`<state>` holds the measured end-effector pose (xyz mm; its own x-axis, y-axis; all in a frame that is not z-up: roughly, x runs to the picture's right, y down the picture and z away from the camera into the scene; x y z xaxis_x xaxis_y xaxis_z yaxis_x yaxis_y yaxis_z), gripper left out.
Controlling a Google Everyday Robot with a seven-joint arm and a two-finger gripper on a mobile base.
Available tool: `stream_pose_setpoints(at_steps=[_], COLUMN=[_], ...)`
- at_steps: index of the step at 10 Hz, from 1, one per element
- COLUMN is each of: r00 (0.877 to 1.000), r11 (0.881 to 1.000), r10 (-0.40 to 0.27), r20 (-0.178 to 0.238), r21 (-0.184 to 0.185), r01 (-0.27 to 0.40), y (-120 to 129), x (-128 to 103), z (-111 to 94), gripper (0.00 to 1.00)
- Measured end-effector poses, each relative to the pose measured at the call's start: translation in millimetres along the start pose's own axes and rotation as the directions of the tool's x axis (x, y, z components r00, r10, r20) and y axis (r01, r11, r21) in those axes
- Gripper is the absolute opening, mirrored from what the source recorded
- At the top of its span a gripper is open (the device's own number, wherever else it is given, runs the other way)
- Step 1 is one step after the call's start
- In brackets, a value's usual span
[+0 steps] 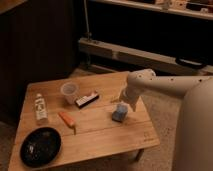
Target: Place the white sponge in the ceramic cup
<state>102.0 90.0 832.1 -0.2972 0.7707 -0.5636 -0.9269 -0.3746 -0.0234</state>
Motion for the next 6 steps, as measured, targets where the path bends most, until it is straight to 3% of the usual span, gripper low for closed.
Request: stream_pose_setpoints(at_steps=[6], r00=[1.000], r11=[1.000], r10=[0.000], r20=[-0.001], r21=[0.000], r01=[0.000], y=[0.0], x=[0.1], z=[0.7], gripper=[0.80])
